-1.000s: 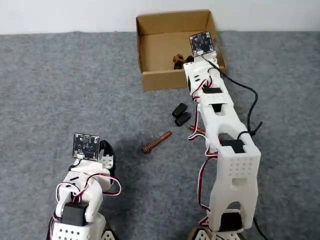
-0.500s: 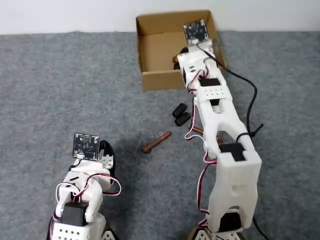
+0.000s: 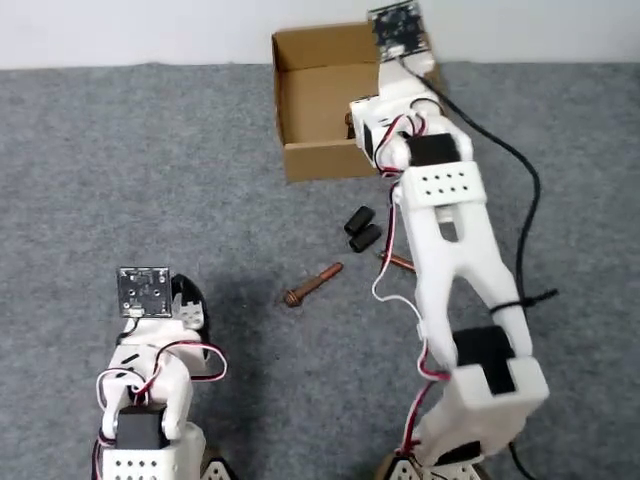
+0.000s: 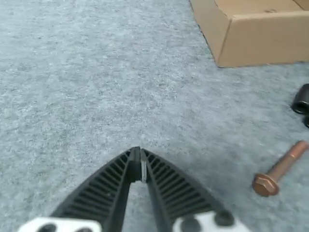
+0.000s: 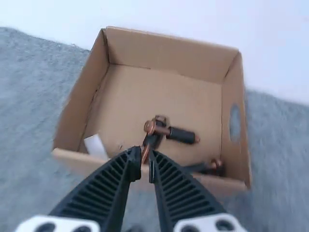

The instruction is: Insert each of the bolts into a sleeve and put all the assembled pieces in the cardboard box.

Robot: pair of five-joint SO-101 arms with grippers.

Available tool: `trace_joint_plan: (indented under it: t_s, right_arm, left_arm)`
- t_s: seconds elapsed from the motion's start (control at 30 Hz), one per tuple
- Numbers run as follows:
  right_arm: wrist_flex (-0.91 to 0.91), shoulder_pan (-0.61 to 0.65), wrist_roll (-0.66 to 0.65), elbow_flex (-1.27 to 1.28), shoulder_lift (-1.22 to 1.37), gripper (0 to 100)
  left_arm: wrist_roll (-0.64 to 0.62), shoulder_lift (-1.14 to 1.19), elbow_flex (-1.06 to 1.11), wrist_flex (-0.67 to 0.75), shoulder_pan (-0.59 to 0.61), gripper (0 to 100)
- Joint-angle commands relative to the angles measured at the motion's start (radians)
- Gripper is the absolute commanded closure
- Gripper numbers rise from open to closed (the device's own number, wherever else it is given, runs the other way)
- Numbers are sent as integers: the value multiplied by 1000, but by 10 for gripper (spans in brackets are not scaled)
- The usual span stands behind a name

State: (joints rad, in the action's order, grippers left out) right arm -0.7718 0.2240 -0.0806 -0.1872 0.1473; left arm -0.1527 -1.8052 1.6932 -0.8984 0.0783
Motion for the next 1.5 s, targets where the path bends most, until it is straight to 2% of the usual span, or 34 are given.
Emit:
trace_joint_plan:
  t_s: [0.0,0.3,0.5,0.57,0.7,0.77,1.03,1.1,1.23,1.33,1.47]
  right_arm:
    - [-147,15,43,-49,-136,990]
    - [-492,15,55,-49,-248,987]
    - [-728,13,52,-49,-234,981]
    - [-796,8,51,-49,-206,942]
    - [-878,7,51,-51,-116,798]
    - [-885,12,51,-54,-67,760]
    - [-711,56,25,-57,96,778]
    - [-641,73,86,-57,120,778]
    - [-513,102,296,-72,160,778]
    - [-516,116,420,-103,196,778]
    - [-602,122,502,-141,236,778]
  left_arm:
    - [11,-8,-8,29,12,995]
    - [12,-5,-8,31,12,995]
    - [12,-3,-8,31,11,995]
    - [12,-3,-8,29,11,995]
    - [12,-3,-8,29,11,995]
    - [12,-3,-8,29,11,995]
    - [12,-3,-8,29,11,995]
    - [12,-3,-8,29,11,995]
    - [12,-3,-8,29,11,995]
    - [12,-3,-8,29,11,995]
    - [12,-3,-8,29,11,995]
